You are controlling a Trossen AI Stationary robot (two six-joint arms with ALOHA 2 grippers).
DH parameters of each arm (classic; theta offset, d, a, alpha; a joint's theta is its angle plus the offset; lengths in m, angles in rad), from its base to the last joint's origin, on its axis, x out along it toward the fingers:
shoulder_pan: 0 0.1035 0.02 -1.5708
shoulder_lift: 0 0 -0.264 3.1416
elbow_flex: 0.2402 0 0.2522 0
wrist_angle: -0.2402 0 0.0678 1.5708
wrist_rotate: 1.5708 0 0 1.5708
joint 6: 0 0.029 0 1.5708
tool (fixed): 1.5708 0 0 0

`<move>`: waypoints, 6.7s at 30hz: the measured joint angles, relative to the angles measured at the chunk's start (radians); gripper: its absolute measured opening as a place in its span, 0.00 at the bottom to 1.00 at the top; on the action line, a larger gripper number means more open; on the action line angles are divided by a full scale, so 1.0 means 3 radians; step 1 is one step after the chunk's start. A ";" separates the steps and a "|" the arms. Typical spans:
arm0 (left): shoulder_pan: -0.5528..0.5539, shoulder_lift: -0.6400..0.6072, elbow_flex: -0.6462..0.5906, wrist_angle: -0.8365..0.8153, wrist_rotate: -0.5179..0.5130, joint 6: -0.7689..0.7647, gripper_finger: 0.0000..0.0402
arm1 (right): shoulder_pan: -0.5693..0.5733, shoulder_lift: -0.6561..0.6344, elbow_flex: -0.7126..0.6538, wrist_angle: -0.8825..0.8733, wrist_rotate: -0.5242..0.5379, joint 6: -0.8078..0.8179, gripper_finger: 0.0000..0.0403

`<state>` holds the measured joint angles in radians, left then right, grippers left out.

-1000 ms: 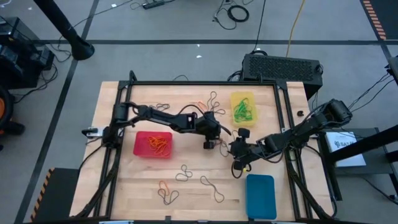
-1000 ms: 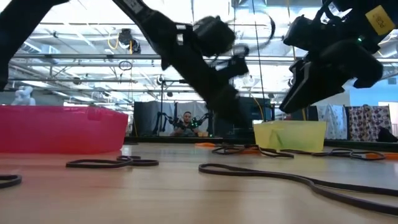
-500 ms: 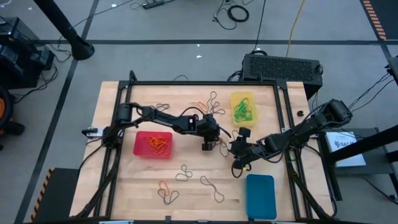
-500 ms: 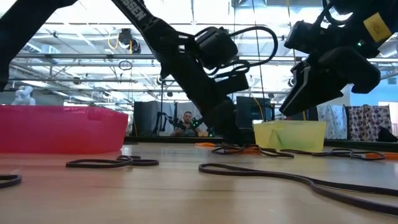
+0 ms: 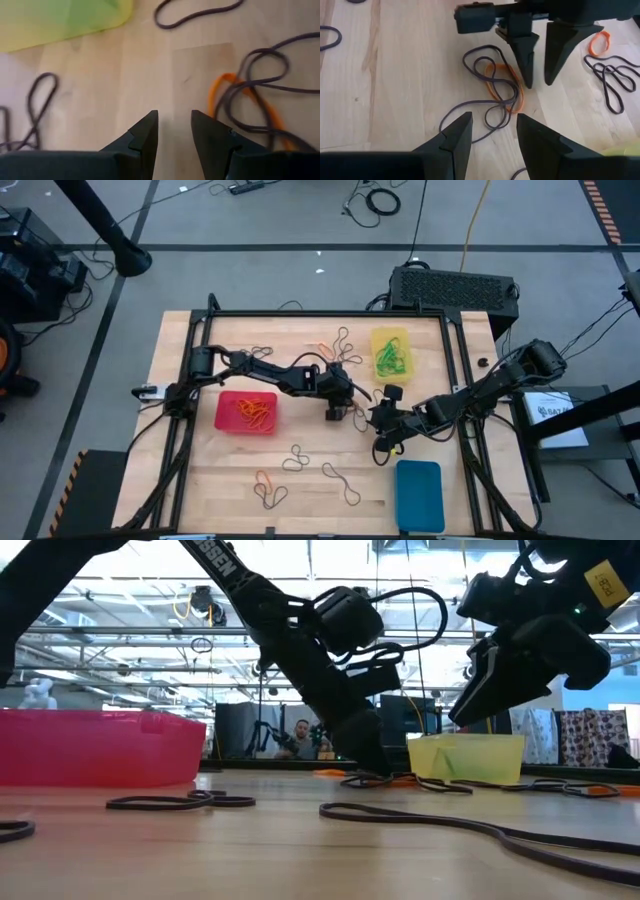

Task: Sort rubber bands into baskets
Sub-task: Put the orange rubber band into the pink bin

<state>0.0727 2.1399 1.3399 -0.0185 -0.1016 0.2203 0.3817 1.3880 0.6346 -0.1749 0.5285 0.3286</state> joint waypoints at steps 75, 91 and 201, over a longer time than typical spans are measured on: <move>0.0013 0.0027 -0.0004 0.0132 0.0262 -0.0193 0.31 | -0.0001 0.0001 0.0004 0.0088 -0.0003 -0.0025 0.37; 0.0015 0.0027 -0.0023 0.0141 0.0402 -0.0195 0.19 | -0.0001 0.0001 0.0004 0.0099 -0.0003 -0.0025 0.37; -0.1906 -0.1079 -0.0682 -0.2702 0.1036 -0.2349 0.25 | 0.0000 0.0000 0.0005 0.0345 -0.0005 -0.0112 0.37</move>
<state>-0.4993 1.8161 1.1352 -0.8291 0.2092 -0.4843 0.3817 1.3880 0.6361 -0.0713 0.5270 0.2951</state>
